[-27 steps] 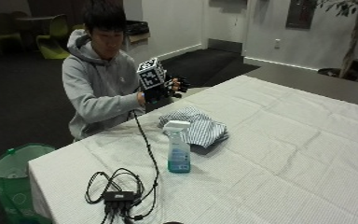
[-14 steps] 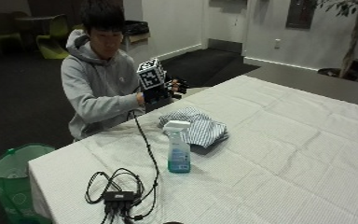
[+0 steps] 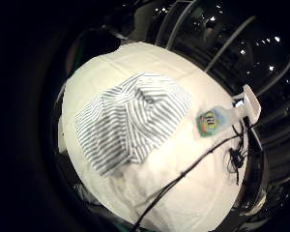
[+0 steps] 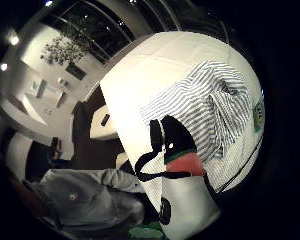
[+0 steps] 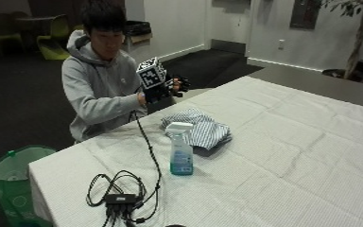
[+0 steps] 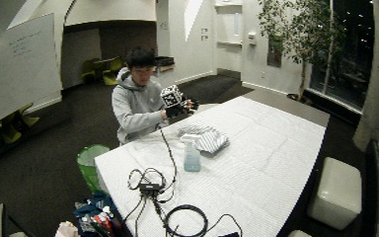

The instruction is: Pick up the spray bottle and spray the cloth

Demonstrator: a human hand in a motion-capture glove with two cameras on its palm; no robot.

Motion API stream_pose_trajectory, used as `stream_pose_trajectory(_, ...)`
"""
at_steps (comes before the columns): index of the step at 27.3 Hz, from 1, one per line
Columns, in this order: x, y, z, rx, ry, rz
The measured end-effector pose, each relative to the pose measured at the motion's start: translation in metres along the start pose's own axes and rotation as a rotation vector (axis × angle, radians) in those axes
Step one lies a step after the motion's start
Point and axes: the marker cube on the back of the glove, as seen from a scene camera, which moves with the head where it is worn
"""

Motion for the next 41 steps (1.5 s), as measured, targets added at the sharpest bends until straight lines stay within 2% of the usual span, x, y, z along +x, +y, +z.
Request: stream_pose_trajectory(41, 0.011, 0.009, -0.010, 0.018, -0.021, 0.008)
